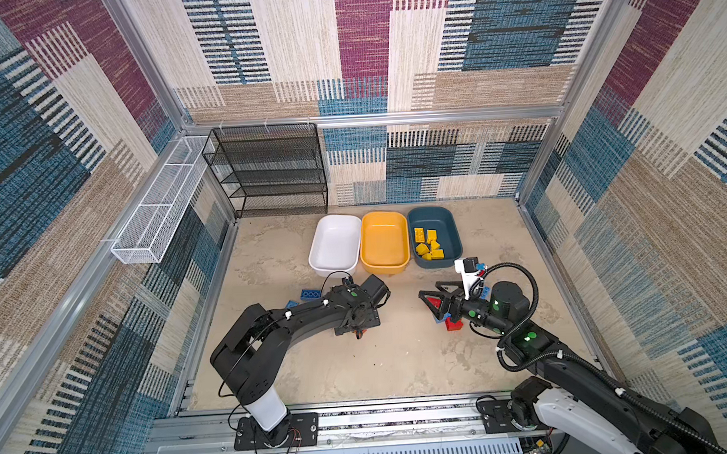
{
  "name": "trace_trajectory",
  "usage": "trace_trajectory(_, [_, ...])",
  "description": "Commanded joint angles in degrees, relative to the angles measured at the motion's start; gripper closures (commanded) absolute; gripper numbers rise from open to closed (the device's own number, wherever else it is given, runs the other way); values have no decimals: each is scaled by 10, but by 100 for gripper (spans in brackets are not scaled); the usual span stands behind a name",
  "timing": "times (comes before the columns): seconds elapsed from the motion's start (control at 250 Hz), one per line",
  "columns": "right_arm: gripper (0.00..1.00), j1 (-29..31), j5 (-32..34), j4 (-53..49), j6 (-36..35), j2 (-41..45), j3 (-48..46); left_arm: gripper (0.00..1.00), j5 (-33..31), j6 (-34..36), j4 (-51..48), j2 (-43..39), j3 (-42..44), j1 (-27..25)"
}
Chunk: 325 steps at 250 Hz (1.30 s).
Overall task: Sort the legos into containers by color
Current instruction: 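Close the left gripper on a red brick while the right gripper moves toward red bricks, then carry the red brick into the yellow tub and open the left gripper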
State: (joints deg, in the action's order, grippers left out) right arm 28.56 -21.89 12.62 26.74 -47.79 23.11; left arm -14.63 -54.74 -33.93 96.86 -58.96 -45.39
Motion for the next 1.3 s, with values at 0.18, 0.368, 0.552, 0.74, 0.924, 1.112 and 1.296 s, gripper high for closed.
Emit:
trace_trajectory(0.18, [6, 3, 25, 8, 0, 17, -4, 38, -1, -19, 9, 12, 1, 2])
trace_trajectory(0.368, [6, 3, 35, 6, -4, 15, -4, 53, 1, -4, 22, 18, -1, 3])
trace_trajectory(0.552, [6, 2, 48, 2, -8, 13, -4, 62, 7, 15, 26, 33, -17, 5])
trace_trajectory(0.74, [6, 3, 45, 11, -9, 6, -6, 71, 13, 48, 29, 32, -40, 6])
trace_trajectory(0.924, [6, 3, 51, 11, -9, 5, -9, 71, 10, 83, 8, 27, -80, 11])
trace_trajectory(1.112, [6, 3, 65, 16, -7, 23, -15, 71, 30, 152, -33, 31, -181, 56])
trace_trajectory(1.296, [7, 3, 70, 10, 1, 18, -3, 70, 74, 237, -76, 104, -339, 95])
